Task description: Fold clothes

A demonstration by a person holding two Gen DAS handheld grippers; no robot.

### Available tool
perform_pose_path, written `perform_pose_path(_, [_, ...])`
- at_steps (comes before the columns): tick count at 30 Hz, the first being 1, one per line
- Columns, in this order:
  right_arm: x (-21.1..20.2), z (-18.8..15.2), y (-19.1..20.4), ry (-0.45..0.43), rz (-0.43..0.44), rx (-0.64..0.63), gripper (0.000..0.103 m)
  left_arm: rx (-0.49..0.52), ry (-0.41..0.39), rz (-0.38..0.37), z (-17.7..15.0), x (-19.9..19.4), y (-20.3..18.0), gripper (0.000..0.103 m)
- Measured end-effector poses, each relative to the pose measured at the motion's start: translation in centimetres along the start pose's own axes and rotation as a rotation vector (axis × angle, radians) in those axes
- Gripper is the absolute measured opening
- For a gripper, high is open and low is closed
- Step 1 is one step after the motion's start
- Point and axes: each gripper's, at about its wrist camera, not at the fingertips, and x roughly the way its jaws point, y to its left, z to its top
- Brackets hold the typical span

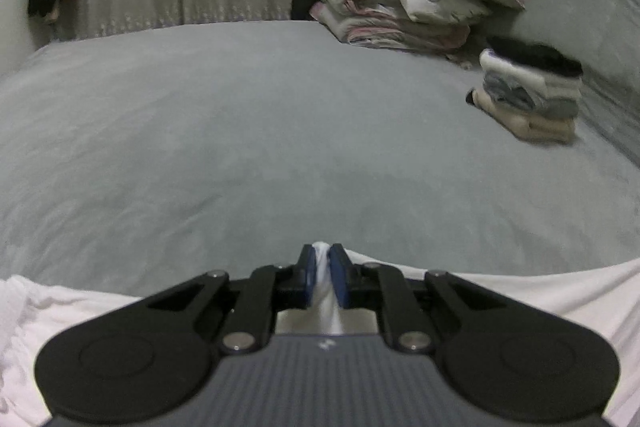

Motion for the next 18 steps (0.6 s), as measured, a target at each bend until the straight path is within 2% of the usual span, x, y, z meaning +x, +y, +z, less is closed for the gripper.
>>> perform_pose_path(4, [1.6, -0.1, 0.2, 0.041, -0.025, -0.008, 0.004, 0.024, 0.011, 0.033, -0.4, 0.9, -0.6, 0.01])
perform_pose_path(9, [4.5, -2.0, -0.1, 0.107, -0.055, 0.004, 0.004, 0.054, 0.025, 0.074, -1.0, 2.0, -1.3, 0.011])
perform_pose_path(11, [5.0, -2.4, -0.1, 0.107, -0.068, 0.009, 0.004, 0.066, 0.031, 0.091, -1.2, 2.4, -1.6, 0.014])
perform_pose_path(12, [4.9, -2.3, -0.1, 0.105, -0.077, 0.016, 0.004, 0.073, 0.034, 0.099, -1.3, 2.6, -1.7, 0.016])
perform_pose_path(13, [4.6, -2.2, 0.0, 0.105, -0.085, 0.029, 0.004, 0.077, 0.037, 0.107, -1.3, 2.7, -1.9, 0.023])
perform_pose_path(14, [4.3, -2.0, 0.0, 0.104, -0.093, 0.042, 0.007, 0.078, 0.039, 0.114, -1.3, 2.5, -2.0, 0.03])
perform_pose_path(15, [4.1, -1.9, 0.1, 0.102, -0.098, 0.052, 0.012, 0.076, 0.033, 0.118, -1.2, 2.0, -2.1, 0.041])
perform_pose_path(16, [3.7, -1.7, 0.3, 0.094, -0.097, 0.055, 0.015, 0.074, 0.028, 0.122, -1.2, 1.5, -2.1, 0.046])
perform_pose_path(18, [3.1, -1.3, 0.8, 0.078, -0.093, 0.061, 0.025, 0.064, 0.02, 0.123, -1.1, 0.5, -2.0, 0.049])
